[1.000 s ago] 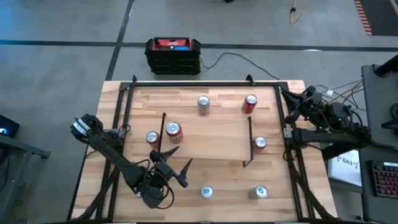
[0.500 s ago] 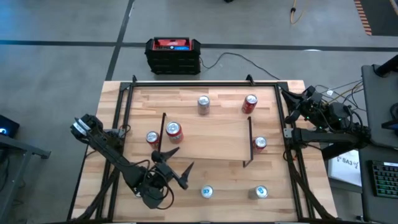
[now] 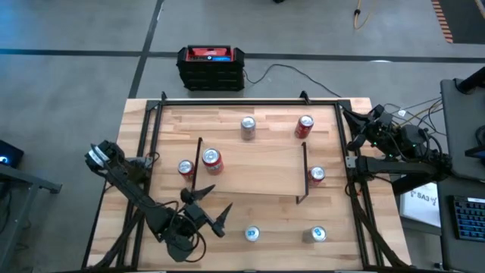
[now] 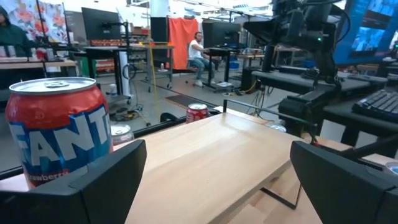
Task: Place canned beverage on shelf
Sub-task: Put the orange soda can on the shelf
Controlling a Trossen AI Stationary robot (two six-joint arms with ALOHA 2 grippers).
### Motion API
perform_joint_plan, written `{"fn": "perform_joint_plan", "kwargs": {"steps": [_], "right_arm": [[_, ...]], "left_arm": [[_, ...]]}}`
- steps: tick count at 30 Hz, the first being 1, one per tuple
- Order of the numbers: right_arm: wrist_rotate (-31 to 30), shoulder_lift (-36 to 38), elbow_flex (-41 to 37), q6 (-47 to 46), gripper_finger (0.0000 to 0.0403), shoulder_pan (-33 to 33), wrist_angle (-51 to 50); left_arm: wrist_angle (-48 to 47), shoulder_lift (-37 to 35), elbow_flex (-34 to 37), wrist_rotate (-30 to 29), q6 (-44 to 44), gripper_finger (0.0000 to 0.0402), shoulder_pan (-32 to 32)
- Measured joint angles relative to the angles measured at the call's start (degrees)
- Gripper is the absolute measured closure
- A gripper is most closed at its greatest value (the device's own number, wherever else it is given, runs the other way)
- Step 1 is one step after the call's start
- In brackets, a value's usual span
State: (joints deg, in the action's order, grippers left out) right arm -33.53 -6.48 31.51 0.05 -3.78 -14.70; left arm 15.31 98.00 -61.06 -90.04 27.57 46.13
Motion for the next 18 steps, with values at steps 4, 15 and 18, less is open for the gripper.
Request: {"fn": "perform_joint_plan", "kwargs": {"steps": [4,15,18], "right_arm": [[-0.01,0.00,-0.02,0.00,0.0380,0.01,0.00],[0.01,0.00,-0.02,0.00,0.0380,0.01,-0.02],[0.01,0.01,-0.01,0.00,0.0380,-0.01,-0.01]], "left_arm": [[0.00,0.00,0.00,0.00,-0.41,0.0018,-0.04],[0.05,0.00,-2.61,0.01,0.55,0.0018,2.18],[0.07,0.00,-5.38,0.00,-6.63,0.0019,2.76]]}}
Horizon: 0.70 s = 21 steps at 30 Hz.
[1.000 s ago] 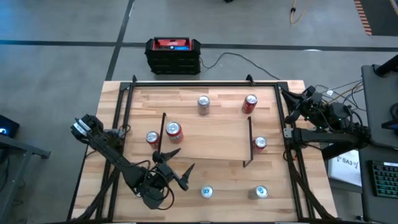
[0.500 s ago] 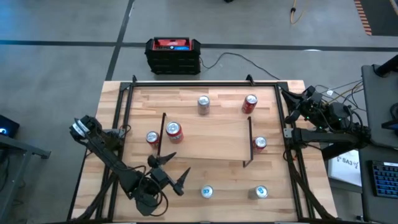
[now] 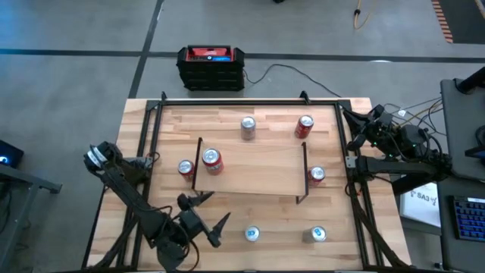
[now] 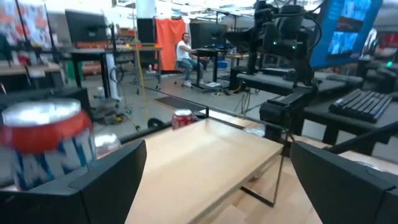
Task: Place canned beverage on shelf
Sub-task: Put the orange soda can on the shelf
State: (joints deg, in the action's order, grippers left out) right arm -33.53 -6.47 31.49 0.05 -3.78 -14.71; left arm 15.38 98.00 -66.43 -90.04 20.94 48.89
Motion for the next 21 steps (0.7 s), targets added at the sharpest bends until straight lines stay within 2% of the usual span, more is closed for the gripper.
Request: {"fn": "perform_joint_plan", "kwargs": {"steps": [8,16,21], "right_arm": [[0.00,-0.01,0.01,0.00,0.0380,0.01,0.01],[0.01,-0.01,0.01,0.00,0.0380,0.01,0.01],[-0.01,-0.01,0.01,0.00,0.0380,0.01,0.01]], "left_arm": [[-0.03,-2.12,-8.95,0.00,-20.88,0.0032,0.59],[-0.22,-11.36,-14.04,-0.07,-36.02,0.0036,-0.27],[-2.76,-15.66,-16.33,-0.05,-49.03,0.0036,-0.88]]}}
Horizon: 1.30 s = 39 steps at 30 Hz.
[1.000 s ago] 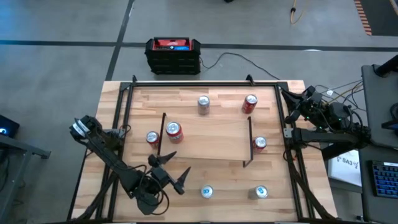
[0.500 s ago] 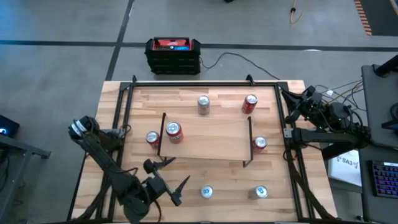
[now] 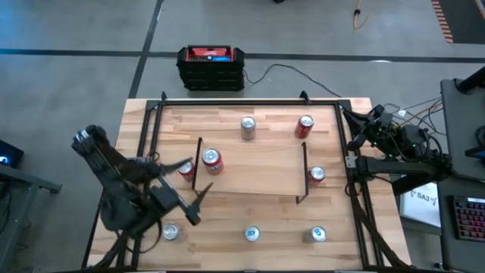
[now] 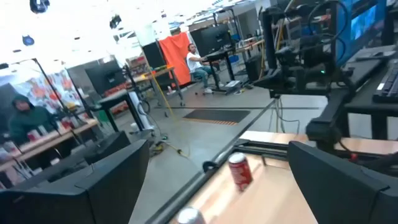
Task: Place canned beverage on shelf
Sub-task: Put the orange soda can on the shelf
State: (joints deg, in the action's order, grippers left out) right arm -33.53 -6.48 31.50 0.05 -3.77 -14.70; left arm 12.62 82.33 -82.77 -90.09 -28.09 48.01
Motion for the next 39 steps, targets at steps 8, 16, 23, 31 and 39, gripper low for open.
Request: {"fn": "perform_joint_plan", "kwargs": {"steps": [8,16,23,31,39], "right_arm": [[0.02,0.01,-0.01,0.00,0.0380,0.00,0.00],[0.00,0.00,0.01,0.00,0.0380,0.00,0.00],[0.00,0.00,-0.02,0.00,0.0380,-0.01,0.00],[0.01,0.00,0.00,0.00,0.0380,-0.01,0.00],[0.00,0.00,0.01,0.00,0.0380,-0.01,0.00]], "left_arm": [[-3.94,-3.74,-0.56,0.02,-6.51,0.0036,-2.63],[-3.81,-1.50,-1.43,2.27,-0.47,0.0036,-6.25],[-5.69,6.01,-6.09,15.24,-0.22,0.0036,-8.84],[-37.44,17.96,-26.57,34.32,13.29,0.0036,-13.57],[-82.96,30.75,-52.48,47.66,45.53,0.0036,-20.69]]}}
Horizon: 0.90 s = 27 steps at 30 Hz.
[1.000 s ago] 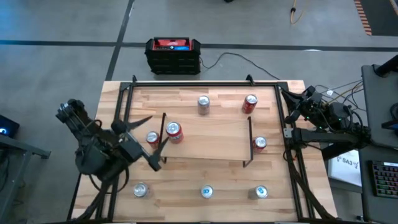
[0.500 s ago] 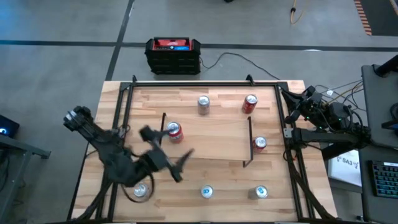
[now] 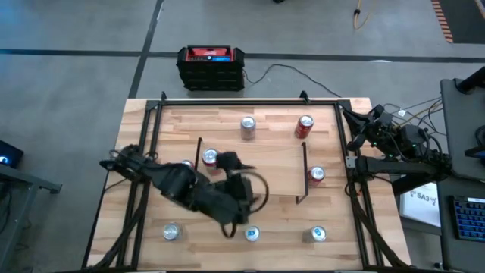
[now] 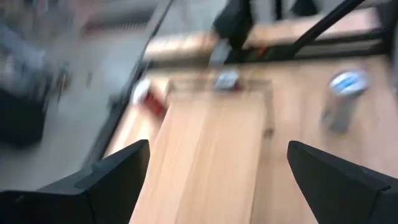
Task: Place canned beverage on shelf
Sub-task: Put the orange soda can on the shelf
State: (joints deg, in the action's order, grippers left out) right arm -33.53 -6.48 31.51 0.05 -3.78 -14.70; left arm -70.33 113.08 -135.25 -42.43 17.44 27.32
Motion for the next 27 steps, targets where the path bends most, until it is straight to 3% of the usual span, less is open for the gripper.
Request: {"fn": "perform_joint_plan", "kwargs": {"steps": [6,8,15,22,27], "right_arm": [[-0.01,0.01,-0.02,0.00,0.0380,0.01,-0.01],[-0.01,0.00,0.00,0.00,0.0380,0.01,0.00],[-0.03,0.02,0.00,-0.01,0.0380,0.01,0.00],[0.01,0.02,-0.01,0.00,0.0380,0.01,-0.02],[0.01,0.02,-0.01,0.00,0.0380,0.01,0.01]], "left_arm": [[-18.04,-6.86,6.92,4.61,26.98,0.0037,-1.64],[-19.48,-9.49,8.31,4.38,32.24,0.0037,-1.74],[-19.46,-18.21,11.05,11.80,33.76,0.0037,-1.54],[-19.68,-25.69,14.67,12.54,33.70,0.0036,-2.07],[-19.67,-31.50,22.08,12.37,34.31,0.0038,-3.02]]}}
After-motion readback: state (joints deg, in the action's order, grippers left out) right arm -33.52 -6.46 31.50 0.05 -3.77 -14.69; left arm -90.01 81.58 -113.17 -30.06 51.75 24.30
